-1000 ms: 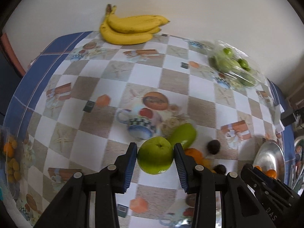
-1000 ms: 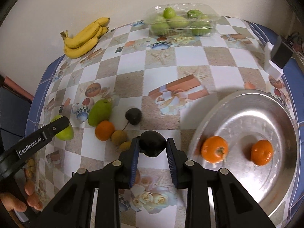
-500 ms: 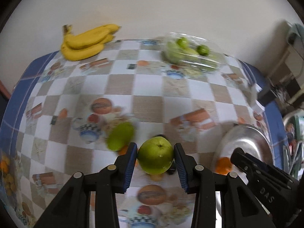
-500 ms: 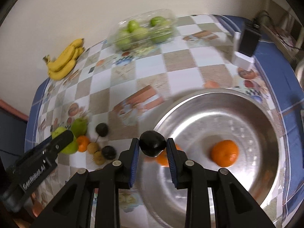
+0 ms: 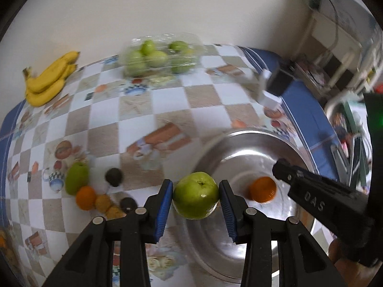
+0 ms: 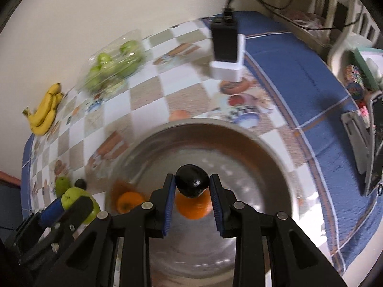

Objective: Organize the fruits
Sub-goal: 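Carry the green apple and dark plum over the steel bowl, then open the left tool to drop the apple while the right tool releases the plum into the bowl, then move both open tools back toward the fruit pile, then lower the right tool toward a dark plum while the left tool approaches an orange, then close the right tool on the dark plum while the left tool grasps the orange, then carry the held orange and dark plum over the steel bowl, then open the left tool to drop the orange while the right tool releases the plum into the bowl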

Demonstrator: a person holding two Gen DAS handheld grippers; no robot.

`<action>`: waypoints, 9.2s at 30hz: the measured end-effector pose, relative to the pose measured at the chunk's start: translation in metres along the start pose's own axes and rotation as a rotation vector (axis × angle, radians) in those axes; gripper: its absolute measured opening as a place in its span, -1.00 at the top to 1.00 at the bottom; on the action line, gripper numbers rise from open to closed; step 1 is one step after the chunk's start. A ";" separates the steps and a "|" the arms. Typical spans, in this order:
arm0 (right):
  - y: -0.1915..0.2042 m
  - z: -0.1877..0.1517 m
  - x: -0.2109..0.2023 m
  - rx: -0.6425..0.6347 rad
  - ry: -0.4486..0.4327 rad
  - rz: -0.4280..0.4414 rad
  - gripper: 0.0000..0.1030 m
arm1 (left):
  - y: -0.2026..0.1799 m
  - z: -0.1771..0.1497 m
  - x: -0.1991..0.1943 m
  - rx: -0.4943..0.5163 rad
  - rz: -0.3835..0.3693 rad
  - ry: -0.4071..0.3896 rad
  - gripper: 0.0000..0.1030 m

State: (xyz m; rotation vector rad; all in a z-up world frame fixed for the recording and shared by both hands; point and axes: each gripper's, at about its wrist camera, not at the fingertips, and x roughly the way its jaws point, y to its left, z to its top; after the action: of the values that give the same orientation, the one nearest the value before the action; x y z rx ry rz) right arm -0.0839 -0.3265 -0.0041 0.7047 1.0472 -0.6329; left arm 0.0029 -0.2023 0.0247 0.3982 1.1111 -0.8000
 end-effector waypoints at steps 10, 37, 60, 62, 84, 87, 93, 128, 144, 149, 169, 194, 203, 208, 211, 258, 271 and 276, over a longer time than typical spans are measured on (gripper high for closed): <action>-0.021 -0.003 0.006 0.040 0.027 -0.031 0.41 | -0.032 -0.016 0.020 0.067 -0.014 0.080 0.18; -0.033 -0.002 0.009 0.072 0.054 -0.053 0.21 | -0.031 -0.022 0.025 0.039 -0.027 0.103 0.01; 0.003 -0.010 0.014 -0.067 0.071 -0.080 -0.67 | 0.083 -0.019 0.015 -0.312 0.218 0.058 -0.93; 0.006 -0.010 0.014 -0.076 0.065 -0.076 -0.71 | 0.086 -0.019 0.014 -0.316 0.234 0.052 -1.00; 0.045 -0.009 0.010 -0.144 -0.008 -0.004 -1.00 | 0.136 -0.021 -0.009 -0.399 0.305 -0.023 -1.00; 0.052 -0.013 0.012 -0.162 -0.012 -0.004 -1.00 | 0.143 -0.022 -0.010 -0.406 0.320 -0.023 -1.00; 0.066 -0.018 0.003 -0.183 -0.085 -0.024 -1.00 | 0.155 -0.023 -0.010 -0.426 0.326 -0.015 -1.00; 0.172 -0.053 0.023 -0.372 -0.039 0.108 -0.94 | 0.241 -0.051 -0.024 -0.600 0.322 -0.028 -1.00; 0.168 -0.055 0.056 -0.315 0.092 0.188 0.03 | 0.220 -0.042 0.007 -0.556 0.151 -0.002 -0.85; 0.170 -0.055 0.062 -0.302 0.107 0.204 0.15 | 0.214 -0.041 0.015 -0.552 0.103 0.009 -0.65; 0.164 -0.055 0.068 -0.255 0.129 0.254 0.49 | 0.197 -0.037 0.038 -0.548 0.027 0.036 -0.35; 0.145 -0.047 0.039 -0.204 0.080 0.303 0.50 | 0.189 -0.035 0.013 -0.549 0.041 0.044 0.24; 0.131 -0.045 0.019 -0.180 0.048 0.279 0.50 | 0.179 -0.032 -0.010 -0.537 0.056 0.019 0.24; 0.120 -0.045 0.012 -0.162 0.044 0.265 0.50 | 0.167 -0.030 -0.021 -0.516 0.051 0.001 0.24; 0.111 -0.044 0.007 -0.144 0.038 0.249 0.50 | 0.157 -0.030 -0.026 -0.495 0.045 -0.007 0.24; -0.043 -0.059 0.000 0.176 0.067 0.094 0.49 | -0.025 -0.046 0.016 -0.090 -0.030 0.141 0.23; -0.043 -0.058 0.002 0.172 0.071 0.074 0.46 | -0.028 -0.046 0.019 -0.070 -0.002 0.155 0.17; -0.043 -0.057 -0.002 0.166 0.057 0.061 0.35 | -0.025 -0.044 0.014 -0.078 -0.005 0.142 0.14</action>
State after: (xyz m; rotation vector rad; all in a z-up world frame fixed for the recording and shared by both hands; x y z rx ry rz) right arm -0.1482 -0.3092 -0.0296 0.9008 1.0298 -0.6549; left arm -0.0412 -0.1953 -0.0038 0.3912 1.2718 -0.7394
